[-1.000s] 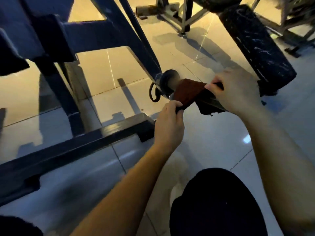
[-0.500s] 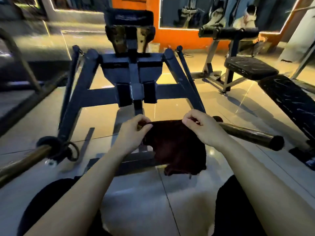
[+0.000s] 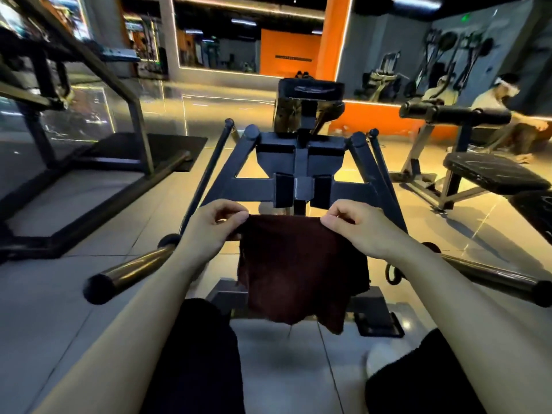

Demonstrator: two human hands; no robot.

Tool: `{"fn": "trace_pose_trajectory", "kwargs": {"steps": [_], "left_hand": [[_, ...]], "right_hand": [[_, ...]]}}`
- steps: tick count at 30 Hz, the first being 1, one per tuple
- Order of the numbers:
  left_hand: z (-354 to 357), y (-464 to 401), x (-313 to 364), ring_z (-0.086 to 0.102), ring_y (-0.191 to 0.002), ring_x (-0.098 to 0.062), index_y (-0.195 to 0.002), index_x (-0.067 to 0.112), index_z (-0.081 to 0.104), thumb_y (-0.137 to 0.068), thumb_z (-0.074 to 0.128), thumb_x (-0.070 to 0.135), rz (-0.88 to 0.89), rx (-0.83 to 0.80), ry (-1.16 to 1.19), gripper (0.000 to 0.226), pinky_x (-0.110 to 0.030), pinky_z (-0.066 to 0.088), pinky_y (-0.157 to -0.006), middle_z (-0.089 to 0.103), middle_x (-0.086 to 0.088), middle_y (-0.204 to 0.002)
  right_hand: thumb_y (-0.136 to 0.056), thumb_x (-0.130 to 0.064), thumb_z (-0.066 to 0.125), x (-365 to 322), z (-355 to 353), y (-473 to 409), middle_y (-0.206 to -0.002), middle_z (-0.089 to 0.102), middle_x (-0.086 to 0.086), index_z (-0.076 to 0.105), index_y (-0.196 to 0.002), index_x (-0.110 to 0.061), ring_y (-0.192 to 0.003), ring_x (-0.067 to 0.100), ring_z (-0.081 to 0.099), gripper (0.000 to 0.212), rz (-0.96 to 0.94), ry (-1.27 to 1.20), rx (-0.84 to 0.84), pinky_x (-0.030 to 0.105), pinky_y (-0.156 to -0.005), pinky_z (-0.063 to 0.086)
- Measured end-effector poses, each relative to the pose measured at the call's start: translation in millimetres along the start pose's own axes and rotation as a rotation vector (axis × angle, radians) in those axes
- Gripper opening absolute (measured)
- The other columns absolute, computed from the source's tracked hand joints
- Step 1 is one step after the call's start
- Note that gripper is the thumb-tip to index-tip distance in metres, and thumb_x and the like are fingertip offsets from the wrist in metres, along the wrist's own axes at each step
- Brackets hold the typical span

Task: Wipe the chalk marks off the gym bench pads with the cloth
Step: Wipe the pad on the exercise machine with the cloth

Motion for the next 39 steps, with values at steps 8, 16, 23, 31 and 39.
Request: {"fn": "trace_pose_trajectory", "kwargs": {"steps": [8, 16, 23, 31, 39], "left_hand": [[48.0, -47.0, 45.7, 0.06, -0.09, -0.008, -0.09, 0.031, 0.062, -0.096, 0.055, 0.016, 0.17, -0.033, -0.309, 0.018, -0.028, 0.052, -0.077, 0.063, 0.011, -0.089], [100.8, -113.1, -16.2, 0.052, -0.089, 0.01, -0.091, 0.039, 0.056, -0.097, 0.051, 0.01, 0.199, -0.043, -0.45, 0.03, -0.008, 0.036, -0.075, 0.057, 0.025, -0.089], [85.2, -167.7, -76.6, 0.059, -0.08, -0.002, -0.094, 0.025, 0.061, -0.098, 0.046, 0.004, 0.03, -0.034, -0.224, 0.026, -0.018, 0.053, -0.062, 0.061, 0.018, -0.082], [60.1, -239.4, -89.5, 0.053, -0.077, 0.009, -0.093, 0.026, 0.061, -0.098, 0.047, 0.004, 0.038, 0.049, -0.145, 0.026, -0.006, 0.043, -0.062, 0.058, 0.007, -0.092], [64.0, -250.8, -120.2, 0.057, -0.078, 0.001, -0.089, 0.023, 0.064, -0.096, 0.047, 0.001, -0.06, 0.001, -0.178, 0.029, -0.014, 0.05, -0.064, 0.061, 0.007, -0.088]], "right_hand": [[-0.086, -0.051, 0.056, 76.6, 1.7, -18.0, -0.071, 0.055, -0.002, 0.057, -0.074, -0.016, -0.069, 0.01, 0.052, 0.038, 0.114, -0.225, -0.015, 0.023, -0.062, 0.038], [-0.096, -0.026, 0.06, 181.1, 47.6, -79.8, -0.089, 0.056, -0.006, 0.052, -0.075, -0.035, -0.098, 0.006, 0.049, 0.024, 0.084, 0.036, -0.414, 0.031, -0.093, 0.027], [-0.101, -0.04, 0.043, 205.3, 27.8, -149.3, -0.076, 0.054, -0.007, 0.044, -0.082, -0.03, -0.069, 0.009, 0.05, 0.022, 0.148, 0.021, -0.283, 0.025, -0.059, 0.033], [-0.095, -0.03, 0.058, 211.1, 33.4, -203.1, -0.08, 0.058, 0.0, 0.062, -0.085, -0.015, -0.073, 0.009, 0.057, 0.018, 0.127, -0.201, -0.392, 0.024, -0.064, 0.044], [-0.083, -0.016, 0.074, 225.6, 34.8, -234.0, -0.07, 0.065, -0.003, 0.069, -0.064, -0.028, -0.069, 0.01, 0.063, 0.023, 0.157, -0.151, -0.409, 0.017, -0.059, 0.046]]}}
Point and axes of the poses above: each hand's wrist, its own y-axis away from the middle knuckle, its own z-axis out of the palm, x = y × z, the point moved 9 cm from there along -y, towards the middle knuckle
